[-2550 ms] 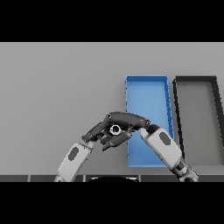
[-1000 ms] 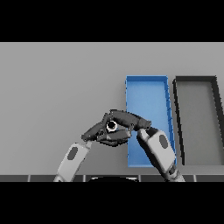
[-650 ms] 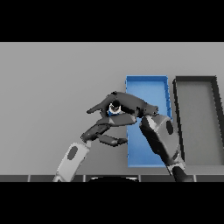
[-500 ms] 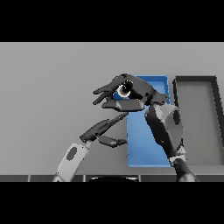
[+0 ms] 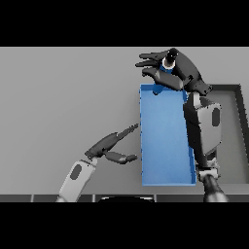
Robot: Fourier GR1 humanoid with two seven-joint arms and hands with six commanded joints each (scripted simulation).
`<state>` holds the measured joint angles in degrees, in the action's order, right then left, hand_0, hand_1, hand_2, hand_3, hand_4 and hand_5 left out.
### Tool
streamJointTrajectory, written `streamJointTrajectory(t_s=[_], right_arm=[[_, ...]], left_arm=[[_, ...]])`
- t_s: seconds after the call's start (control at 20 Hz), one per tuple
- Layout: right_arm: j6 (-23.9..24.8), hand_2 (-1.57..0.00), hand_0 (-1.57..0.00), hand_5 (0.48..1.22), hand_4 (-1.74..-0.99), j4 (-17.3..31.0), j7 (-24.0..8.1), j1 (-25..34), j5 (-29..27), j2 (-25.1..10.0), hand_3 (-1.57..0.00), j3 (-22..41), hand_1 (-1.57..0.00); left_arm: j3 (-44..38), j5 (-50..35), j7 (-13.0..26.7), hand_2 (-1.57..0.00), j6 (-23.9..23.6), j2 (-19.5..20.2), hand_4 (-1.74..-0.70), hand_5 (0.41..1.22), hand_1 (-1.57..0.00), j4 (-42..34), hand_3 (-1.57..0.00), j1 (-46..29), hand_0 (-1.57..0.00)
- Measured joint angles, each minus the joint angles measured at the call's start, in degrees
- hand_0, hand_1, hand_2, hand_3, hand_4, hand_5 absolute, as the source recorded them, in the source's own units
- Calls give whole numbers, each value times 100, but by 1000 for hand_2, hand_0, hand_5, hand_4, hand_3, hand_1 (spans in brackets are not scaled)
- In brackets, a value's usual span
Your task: Pick up the blue pipe and place it into the blue bin.
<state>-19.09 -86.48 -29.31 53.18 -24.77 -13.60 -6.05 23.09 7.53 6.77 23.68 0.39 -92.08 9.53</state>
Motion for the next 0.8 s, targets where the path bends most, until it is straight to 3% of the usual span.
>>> streamJointTrajectory(t_s=[0.2,0.45,0.65,0.8], right_arm=[[-32,-1571,-1571,1221,-1499,240,-245,-479,479,-88,-1571,-118,-1571],[46,-1571,-1571,1221,-1500,95,-560,-1355,1014,-107,-1571,-55,-1571],[614,-1571,-1571,1221,-1499,466,-561,-1800,1251,-368,-1571,287,-1571],[1037,-1571,-1571,1221,-1497,817,-561,-1982,895,-649,-1571,724,-1571]], left_arm=[[-24,78,-35,1,-47,-28,-941,462,1,160,1,93,1],[34,205,-176,1,-116,-19,-927,463,1,161,1,48,1],[14,236,-311,1,-133,23,-928,467,1,178,1,53,1],[-21,264,-237,1,-178,32,-923,476,1,166,1,129,1]])
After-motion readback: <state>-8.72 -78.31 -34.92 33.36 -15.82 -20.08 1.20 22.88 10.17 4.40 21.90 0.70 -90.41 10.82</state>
